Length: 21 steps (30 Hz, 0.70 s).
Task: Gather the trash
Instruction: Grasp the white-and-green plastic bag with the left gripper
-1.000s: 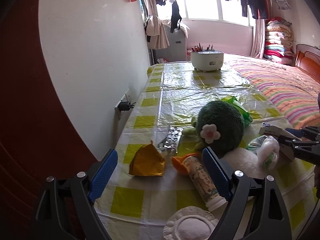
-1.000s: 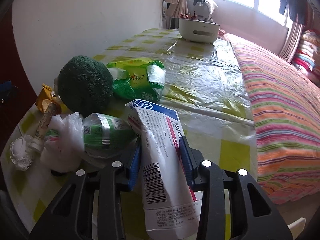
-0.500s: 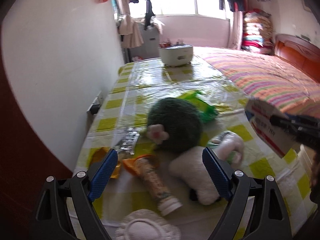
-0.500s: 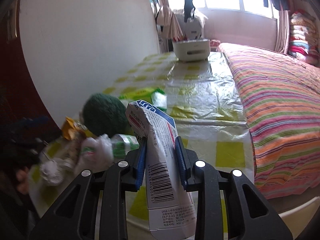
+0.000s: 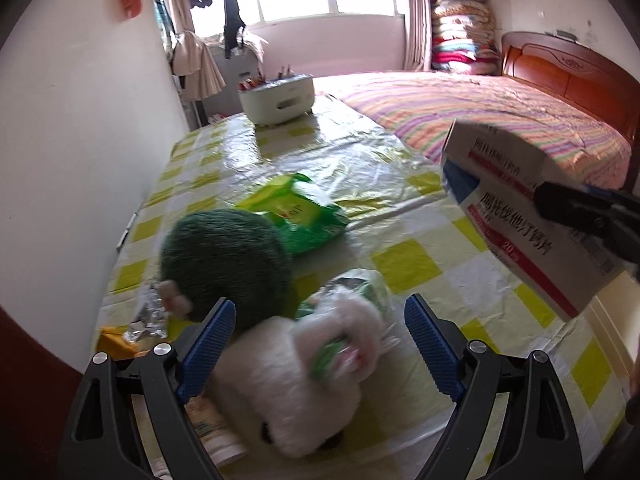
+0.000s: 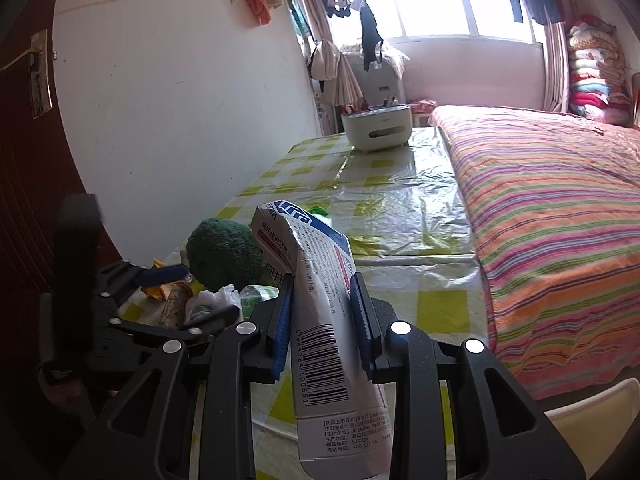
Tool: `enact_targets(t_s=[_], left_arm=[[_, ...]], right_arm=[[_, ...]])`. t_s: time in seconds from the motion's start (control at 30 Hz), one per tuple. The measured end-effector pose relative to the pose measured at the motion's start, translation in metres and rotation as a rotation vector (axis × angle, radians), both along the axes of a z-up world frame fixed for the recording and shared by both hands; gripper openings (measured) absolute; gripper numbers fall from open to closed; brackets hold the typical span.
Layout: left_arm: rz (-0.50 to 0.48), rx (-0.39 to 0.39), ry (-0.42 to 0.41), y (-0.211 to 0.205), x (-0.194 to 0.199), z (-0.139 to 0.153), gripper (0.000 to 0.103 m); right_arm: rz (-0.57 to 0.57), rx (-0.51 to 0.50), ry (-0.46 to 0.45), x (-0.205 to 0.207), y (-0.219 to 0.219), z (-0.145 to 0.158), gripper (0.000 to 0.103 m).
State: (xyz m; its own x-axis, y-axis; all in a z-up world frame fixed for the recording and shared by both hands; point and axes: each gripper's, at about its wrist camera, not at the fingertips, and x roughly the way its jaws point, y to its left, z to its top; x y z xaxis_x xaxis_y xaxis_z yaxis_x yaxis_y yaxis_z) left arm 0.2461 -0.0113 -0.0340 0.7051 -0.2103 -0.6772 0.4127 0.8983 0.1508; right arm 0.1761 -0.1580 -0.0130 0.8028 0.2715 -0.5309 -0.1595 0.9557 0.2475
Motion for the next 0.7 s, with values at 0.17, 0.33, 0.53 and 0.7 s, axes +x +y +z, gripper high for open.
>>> enact_targets(t_s=[0.17,0.33,0.53,0.7], left_arm=[[0.011,0.069,0.042,-0.016,0.011,-0.02,0.081],[0.005,0.095,0.063,-0.024,0.01,-0.03,0.044],[0.003,0.105,0.006,-0.029,-0.004,-0.021,0.041],[-0.002,0.096,-0.027,-0.027,-0.017,-0.014,0.041]], right_arm=[[-0.029,0.013,-0.023,-0.008,-0.011,0.005,0.027],[-0.059,0.029,-0.051,-0.016,-0.022,0.011,0.028],[-0.094,0.035,-0.111,-0.031,-0.031,0.025,0.028],[-0.112,0.027,-0.154,-0.043,-0.036,0.035,0.028]])
